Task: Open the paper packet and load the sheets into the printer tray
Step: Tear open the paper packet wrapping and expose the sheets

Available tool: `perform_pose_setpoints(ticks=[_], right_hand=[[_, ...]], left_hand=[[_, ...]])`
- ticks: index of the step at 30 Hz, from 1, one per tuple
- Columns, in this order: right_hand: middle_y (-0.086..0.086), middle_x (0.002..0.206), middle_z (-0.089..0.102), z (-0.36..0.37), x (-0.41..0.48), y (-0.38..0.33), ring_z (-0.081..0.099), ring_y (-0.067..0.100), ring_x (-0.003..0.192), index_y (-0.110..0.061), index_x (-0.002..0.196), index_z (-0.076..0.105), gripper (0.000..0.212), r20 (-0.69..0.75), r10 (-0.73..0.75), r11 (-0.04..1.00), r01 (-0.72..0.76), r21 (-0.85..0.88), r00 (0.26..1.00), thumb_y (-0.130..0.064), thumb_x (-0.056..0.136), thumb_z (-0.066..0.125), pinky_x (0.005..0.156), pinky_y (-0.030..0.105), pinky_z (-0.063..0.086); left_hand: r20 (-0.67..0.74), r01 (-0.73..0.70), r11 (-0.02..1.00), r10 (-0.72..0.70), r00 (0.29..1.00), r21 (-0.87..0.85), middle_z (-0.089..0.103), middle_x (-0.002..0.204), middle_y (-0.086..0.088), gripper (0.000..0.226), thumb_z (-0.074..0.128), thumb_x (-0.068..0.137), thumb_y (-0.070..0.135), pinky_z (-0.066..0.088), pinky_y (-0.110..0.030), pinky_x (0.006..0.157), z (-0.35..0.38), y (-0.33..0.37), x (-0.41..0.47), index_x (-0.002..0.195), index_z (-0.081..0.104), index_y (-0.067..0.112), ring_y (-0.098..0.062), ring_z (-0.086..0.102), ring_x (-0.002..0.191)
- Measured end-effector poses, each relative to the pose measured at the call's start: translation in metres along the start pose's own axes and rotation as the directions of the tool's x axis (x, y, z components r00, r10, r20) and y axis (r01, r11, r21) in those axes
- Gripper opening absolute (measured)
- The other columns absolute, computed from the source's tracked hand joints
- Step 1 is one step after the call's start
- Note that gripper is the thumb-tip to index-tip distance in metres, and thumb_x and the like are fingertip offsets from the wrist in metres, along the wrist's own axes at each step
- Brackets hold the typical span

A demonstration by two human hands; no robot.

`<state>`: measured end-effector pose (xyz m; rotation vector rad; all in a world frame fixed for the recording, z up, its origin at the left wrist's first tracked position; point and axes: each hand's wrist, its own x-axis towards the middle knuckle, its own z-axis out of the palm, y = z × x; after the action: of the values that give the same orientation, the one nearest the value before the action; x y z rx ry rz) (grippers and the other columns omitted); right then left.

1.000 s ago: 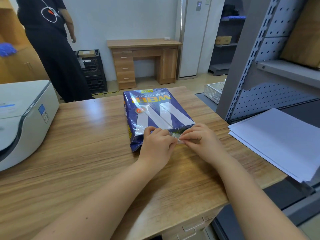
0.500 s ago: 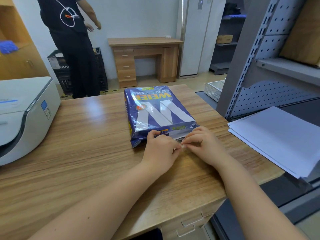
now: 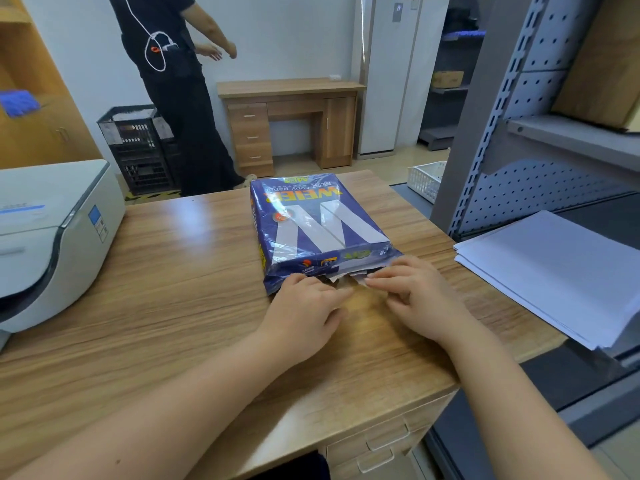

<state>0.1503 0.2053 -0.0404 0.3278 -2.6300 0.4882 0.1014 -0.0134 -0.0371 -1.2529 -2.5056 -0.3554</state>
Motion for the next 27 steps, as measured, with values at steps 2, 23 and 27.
perform_pose_setpoints(ticks=[2,23,27], right_hand=[[-0.012,0.102,0.073,-0.002,-0.006,-0.004,0.059,0.019,0.099,-0.025,0.106,0.075,0.041,0.008,-0.034,0.998,0.035,-0.047,0.999,-0.012,0.072,0.057,0.084,0.036,0.046],[-0.007,0.092,0.071,0.005,0.013,-0.023,0.058,0.017,0.1,-0.019,0.089,0.077,0.026,-0.041,0.171,0.976,-0.163,0.147,0.984,0.0,0.081,0.061,0.086,0.034,0.048],[-0.007,0.093,0.071,0.01,0.02,-0.021,0.056,0.019,0.1,-0.018,0.092,0.076,0.028,-0.029,0.186,0.978,-0.182,0.106,0.982,0.0,0.083,0.058,0.083,0.033,0.047]], left_hand=[[0.039,-0.021,0.998,0.024,0.999,-0.059,0.076,0.094,0.004,0.037,0.049,0.079,0.029,0.054,-0.035,0.07,-0.003,0.001,-0.006,0.107,0.072,0.022,-0.022,0.069,0.075],[0.171,0.046,0.998,-0.039,0.984,-0.038,0.054,0.14,-0.011,0.046,0.035,0.092,0.028,0.04,-0.039,0.105,-0.013,0.009,-0.038,0.132,0.056,0.022,-0.028,0.046,0.132],[-0.103,0.076,0.99,-0.089,0.991,-0.12,0.075,0.091,-0.003,0.032,0.045,0.08,0.019,0.055,-0.036,0.07,-0.023,-0.018,-0.021,0.094,0.073,0.015,-0.029,0.068,0.085]])
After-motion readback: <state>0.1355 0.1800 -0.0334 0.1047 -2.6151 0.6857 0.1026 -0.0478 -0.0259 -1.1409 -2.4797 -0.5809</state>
